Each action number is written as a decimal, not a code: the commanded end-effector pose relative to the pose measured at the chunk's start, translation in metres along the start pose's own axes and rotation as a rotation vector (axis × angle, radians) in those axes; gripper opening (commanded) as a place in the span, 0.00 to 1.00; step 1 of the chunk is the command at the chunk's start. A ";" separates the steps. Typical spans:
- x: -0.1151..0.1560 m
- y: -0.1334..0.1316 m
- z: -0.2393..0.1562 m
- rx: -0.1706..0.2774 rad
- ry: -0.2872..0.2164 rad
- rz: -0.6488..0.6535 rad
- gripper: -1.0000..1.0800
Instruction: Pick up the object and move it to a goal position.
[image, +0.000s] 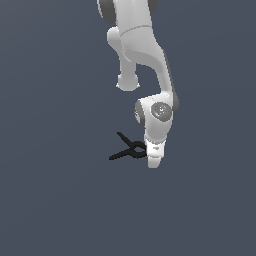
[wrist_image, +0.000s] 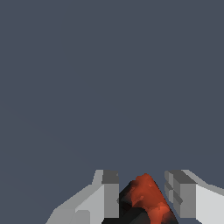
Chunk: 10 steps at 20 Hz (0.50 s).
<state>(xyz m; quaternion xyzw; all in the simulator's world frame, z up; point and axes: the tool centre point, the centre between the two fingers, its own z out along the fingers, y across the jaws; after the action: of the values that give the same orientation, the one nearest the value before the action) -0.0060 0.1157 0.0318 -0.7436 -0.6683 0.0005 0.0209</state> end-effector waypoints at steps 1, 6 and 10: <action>0.009 0.014 -0.004 -0.002 0.001 -0.001 0.00; 0.023 0.040 -0.010 -0.002 0.001 0.000 0.00; 0.034 0.059 -0.013 -0.002 0.001 0.000 0.00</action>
<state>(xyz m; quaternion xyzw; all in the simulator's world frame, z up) 0.0481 0.1377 0.0414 -0.7440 -0.6678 0.0008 0.0209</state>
